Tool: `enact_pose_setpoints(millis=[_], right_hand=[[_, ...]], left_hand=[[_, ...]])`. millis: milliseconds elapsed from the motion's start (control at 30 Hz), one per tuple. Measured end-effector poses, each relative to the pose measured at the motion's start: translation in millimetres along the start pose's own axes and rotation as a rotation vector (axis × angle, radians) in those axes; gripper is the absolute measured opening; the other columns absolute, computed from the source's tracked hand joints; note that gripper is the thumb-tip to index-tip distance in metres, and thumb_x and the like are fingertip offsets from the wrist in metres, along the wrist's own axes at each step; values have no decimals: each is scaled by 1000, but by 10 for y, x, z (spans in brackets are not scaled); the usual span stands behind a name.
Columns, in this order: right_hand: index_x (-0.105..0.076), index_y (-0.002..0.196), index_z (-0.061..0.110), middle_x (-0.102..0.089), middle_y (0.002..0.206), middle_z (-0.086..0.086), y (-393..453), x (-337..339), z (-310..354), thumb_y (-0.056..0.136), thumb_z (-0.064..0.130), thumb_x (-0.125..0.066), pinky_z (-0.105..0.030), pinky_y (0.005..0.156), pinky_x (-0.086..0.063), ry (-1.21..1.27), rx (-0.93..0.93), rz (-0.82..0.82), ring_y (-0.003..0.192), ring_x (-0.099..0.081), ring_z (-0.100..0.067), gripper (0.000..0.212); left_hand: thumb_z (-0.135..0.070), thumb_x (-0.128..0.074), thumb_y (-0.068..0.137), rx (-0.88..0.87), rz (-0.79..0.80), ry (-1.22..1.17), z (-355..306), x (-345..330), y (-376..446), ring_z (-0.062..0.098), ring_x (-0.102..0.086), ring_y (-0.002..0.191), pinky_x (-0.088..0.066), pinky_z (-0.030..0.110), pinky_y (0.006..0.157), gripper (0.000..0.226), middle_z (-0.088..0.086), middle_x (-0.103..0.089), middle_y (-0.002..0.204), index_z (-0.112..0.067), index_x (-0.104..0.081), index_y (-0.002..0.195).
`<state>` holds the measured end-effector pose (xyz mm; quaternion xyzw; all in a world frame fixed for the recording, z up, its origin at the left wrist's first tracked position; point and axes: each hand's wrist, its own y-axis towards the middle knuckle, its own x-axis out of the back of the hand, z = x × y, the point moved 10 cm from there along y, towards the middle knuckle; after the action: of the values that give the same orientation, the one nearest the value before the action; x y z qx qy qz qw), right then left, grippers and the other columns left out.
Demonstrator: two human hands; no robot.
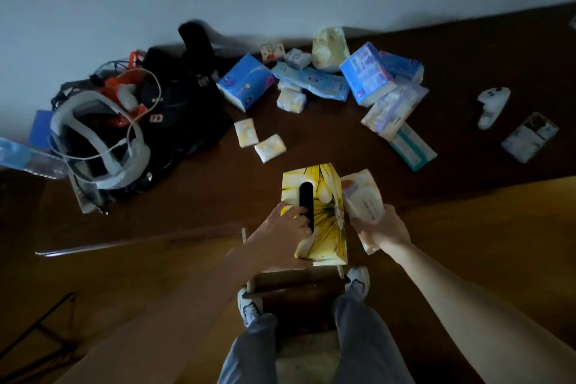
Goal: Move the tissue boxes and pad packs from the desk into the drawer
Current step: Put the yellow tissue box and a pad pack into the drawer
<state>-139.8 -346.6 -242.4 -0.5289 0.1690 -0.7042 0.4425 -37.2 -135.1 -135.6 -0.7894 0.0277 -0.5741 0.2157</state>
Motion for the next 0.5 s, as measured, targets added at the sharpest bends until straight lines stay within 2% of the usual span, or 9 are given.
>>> enact_pose_setpoints(millis=[133,233,333,433,500], right_hand=[[-41,134,17,-65,110,0,-344,-251,-392,58,67,-84,-45,78,-63,164,-67,-20,94,-69,-23,100],[-48,127,11,-70,109,-6,-435,-698,-639,53,73,-84,-43,72,-65,206,-66,75,89,-74,-23,103],[-49,122,11,-70,103,-5,-380,-1238,-911,50,77,-85,-43,64,-65,143,-63,162,80,-75,-23,104],[-41,119,24,-62,107,4,-170,-1779,-1157,52,77,-83,-30,58,-61,1,-22,257,83,-71,-15,95],[-38,119,26,-60,108,5,77,-2125,-1302,59,71,-84,-24,56,-57,-82,-12,329,83,-68,-12,88]], left_hand=[[-66,-60,83,-174,74,74,-298,-586,-397,28,-39,142,-10,62,122,61,4,-66,128,-17,-69,119],[-61,-63,84,-244,138,74,-433,-1089,-598,27,-39,142,-8,58,123,57,4,-66,126,-17,-69,119],[-62,-61,84,-180,180,-18,-427,-1660,-675,26,-42,137,-9,49,123,56,2,-68,124,-17,-69,116],[-64,-58,85,-48,224,-107,-273,-2297,-617,26,-42,134,-16,48,122,59,2,-67,123,-15,-66,117],[-63,-57,87,38,268,-151,-108,-2734,-520,27,-42,134,-16,45,122,60,4,-64,125,-15,-64,121]])
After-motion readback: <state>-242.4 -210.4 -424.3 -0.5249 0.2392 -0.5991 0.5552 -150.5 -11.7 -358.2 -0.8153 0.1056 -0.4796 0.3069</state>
